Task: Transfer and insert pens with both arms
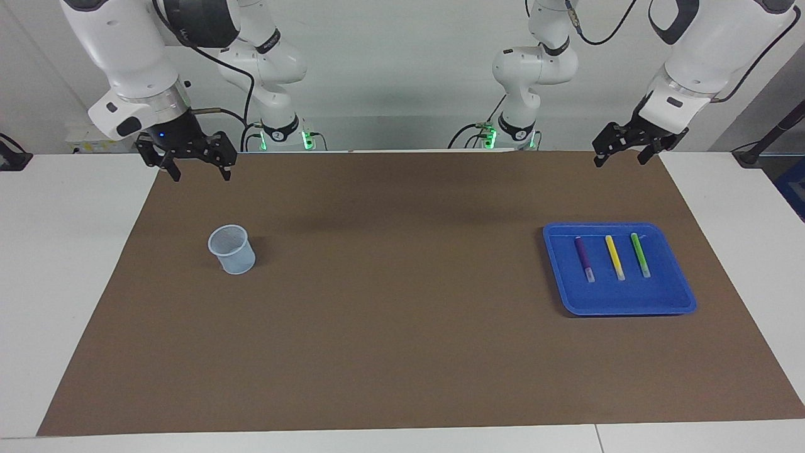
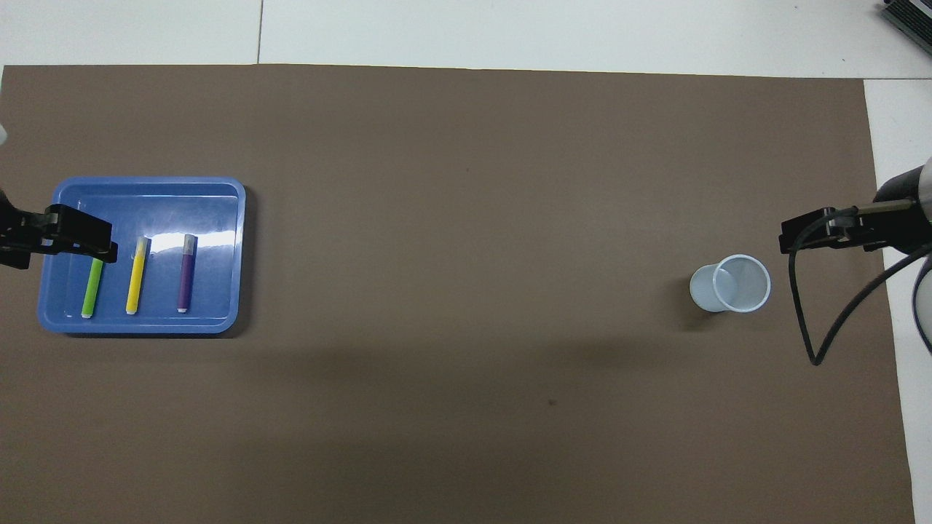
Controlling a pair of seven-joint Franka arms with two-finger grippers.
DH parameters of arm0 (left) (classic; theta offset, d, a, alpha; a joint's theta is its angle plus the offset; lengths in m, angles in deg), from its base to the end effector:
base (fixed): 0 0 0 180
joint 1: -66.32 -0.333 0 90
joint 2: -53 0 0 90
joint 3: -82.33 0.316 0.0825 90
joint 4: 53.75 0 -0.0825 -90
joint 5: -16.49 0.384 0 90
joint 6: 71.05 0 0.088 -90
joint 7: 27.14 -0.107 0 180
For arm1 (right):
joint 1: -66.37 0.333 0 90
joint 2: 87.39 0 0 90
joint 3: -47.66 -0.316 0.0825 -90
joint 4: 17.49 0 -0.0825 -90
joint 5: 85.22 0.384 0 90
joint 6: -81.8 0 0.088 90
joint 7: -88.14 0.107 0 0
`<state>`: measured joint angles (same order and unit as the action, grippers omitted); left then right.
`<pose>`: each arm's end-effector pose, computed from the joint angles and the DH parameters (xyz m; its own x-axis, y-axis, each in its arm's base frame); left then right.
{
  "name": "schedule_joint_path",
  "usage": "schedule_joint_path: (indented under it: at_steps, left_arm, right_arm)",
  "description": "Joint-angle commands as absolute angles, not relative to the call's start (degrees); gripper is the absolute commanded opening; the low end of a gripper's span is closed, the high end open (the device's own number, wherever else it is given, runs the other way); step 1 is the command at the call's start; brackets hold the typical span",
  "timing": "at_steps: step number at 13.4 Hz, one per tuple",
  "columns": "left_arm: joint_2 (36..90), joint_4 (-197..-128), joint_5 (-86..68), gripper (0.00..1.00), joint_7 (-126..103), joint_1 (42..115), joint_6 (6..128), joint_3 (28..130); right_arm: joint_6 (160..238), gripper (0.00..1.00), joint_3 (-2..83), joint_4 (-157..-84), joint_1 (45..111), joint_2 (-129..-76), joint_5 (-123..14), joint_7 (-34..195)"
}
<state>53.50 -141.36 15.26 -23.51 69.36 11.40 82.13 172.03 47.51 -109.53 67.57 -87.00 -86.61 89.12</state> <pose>0.5423 -0.0332 0.6283 0.9950 0.0043 -0.0998 0.0058 -0.9999 0.0152 0.5518 0.0104 0.6118 0.9997 0.0066 -0.0244 0.0072 -0.9997 0.0247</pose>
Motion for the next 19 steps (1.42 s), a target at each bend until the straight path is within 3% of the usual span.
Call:
schedule_joint_path:
  at_steps: [1,19]
  left_arm:
    - [52.0,-143.0,16.1,1.0,-24.0,68.9,12.4,81.7]
    - [52.3,-142.6,15.9,1.0,-24.0,68.7,12.4,82.2]
  right_arm:
    - [171.8,1.0,47.0,-109.6,67.3,-86.4,-87.6,88.8]
    - [171.4,1.0,44.1,-110.2,67.9,-86.2,-86.4,88.5]
